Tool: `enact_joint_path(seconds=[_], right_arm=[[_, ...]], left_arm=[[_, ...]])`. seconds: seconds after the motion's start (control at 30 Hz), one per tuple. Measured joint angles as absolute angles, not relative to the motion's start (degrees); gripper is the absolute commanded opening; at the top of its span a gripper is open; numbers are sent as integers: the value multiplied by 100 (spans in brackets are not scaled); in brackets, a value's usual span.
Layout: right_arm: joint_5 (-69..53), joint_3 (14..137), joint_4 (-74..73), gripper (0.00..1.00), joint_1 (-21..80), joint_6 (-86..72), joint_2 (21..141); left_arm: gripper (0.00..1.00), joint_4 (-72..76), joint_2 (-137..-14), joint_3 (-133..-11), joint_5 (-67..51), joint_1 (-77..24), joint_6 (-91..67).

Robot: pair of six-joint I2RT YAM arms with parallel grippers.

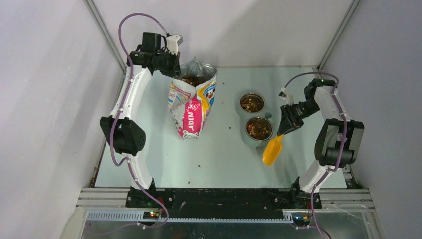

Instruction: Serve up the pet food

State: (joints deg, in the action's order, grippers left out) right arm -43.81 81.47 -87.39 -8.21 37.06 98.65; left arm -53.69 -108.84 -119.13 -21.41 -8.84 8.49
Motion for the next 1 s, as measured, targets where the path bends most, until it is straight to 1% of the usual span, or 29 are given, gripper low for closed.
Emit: enact_joint_path(seconds=[0.1,0.13,0.17,0.27,0.3,0.37,0.43,0.53,0.57,0.63,0.73,0.8,1.0], right_arm=[[-4132,8106,-8713,8,-849,3577,10145],[-4023,8088,-8678,12,-873,3507,10294],[-3911,8062,-8637,14,-910,3450,10438],[-3673,7985,-8514,23,-1096,3295,10820],[-3634,7983,-8490,28,-1153,3264,10888],[-3603,7985,-8429,35,-1262,3205,10978],[-3590,7985,-8403,40,-1337,3162,10995],[-3590,7985,-8409,45,-1337,3118,11026],[-3588,7985,-8409,49,-1337,3085,11056],[-3566,7985,-8405,52,-1328,3024,11107],[-3494,7985,-8396,54,-1345,2971,11124],[-3450,7985,-8399,58,-1380,2928,11124],[-3275,8049,-8407,63,-1660,2862,11120]], left_arm=[[3,-5369,-10884,-11913,-2141,-884,851],[3,-5369,-10884,-11913,-2141,-884,851],[3,-5369,-10884,-11913,-2143,-884,851],[3,-5369,-10884,-11913,-2143,-884,854],[3,-5369,-10884,-11913,-2141,-884,854],[3,-5369,-10884,-11913,-2141,-884,854],[3,-5369,-10884,-11913,-2143,-884,856],[3,-5369,-10884,-11913,-2143,-884,858],[3,-5369,-10884,-11913,-2143,-884,858],[3,-5369,-10884,-11913,-2143,-884,858],[3,-5369,-10884,-11913,-2143,-884,858],[3,-5369,-10884,-11913,-2145,-884,858],[3,-5363,-10879,-11902,-2147,-884,858]])
